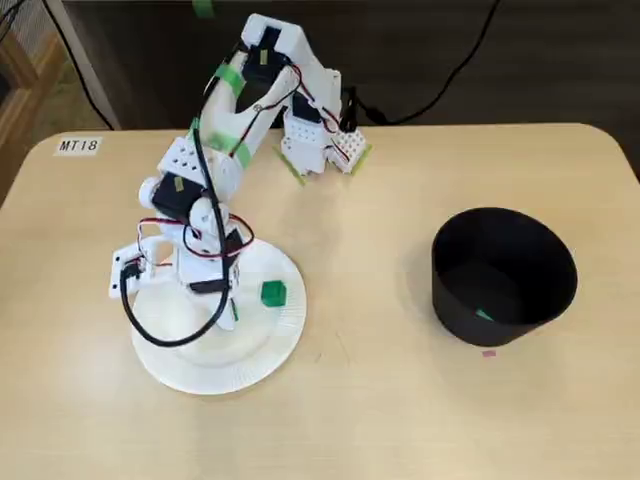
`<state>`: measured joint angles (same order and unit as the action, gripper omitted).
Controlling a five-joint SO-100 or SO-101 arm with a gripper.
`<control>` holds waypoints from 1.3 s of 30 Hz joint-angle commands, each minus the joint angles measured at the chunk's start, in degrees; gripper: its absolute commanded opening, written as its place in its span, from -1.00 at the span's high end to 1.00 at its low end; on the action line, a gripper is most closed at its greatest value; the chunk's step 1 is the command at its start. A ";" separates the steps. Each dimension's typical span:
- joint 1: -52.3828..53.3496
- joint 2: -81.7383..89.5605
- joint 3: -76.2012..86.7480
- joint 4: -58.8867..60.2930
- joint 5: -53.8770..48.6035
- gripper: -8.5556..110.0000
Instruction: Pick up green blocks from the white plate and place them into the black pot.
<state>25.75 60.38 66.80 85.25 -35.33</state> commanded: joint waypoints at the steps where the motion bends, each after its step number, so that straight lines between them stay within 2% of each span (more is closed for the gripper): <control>1: -0.70 -0.18 -2.46 -2.99 2.20 0.71; 3: -0.79 -1.49 -3.34 -4.22 3.87 0.90; 9: -1.05 -0.44 -5.89 -3.25 5.19 0.90; 14: -3.69 17.49 -5.89 -3.60 10.46 0.90; 18: -12.13 34.63 -6.15 -3.60 16.61 0.90; 21: -23.47 44.56 -3.34 -3.96 22.76 0.90; 23: -32.34 51.86 4.04 -8.88 27.33 0.90; 26: -44.74 63.98 23.99 -25.22 34.89 0.90; 30: -55.90 66.88 38.94 -36.30 36.56 0.90; 33: -60.12 67.06 47.29 -45.09 36.30 0.90; 39: -61.44 64.69 55.46 -54.93 36.12 0.90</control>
<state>-34.72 125.16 120.94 34.63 0.62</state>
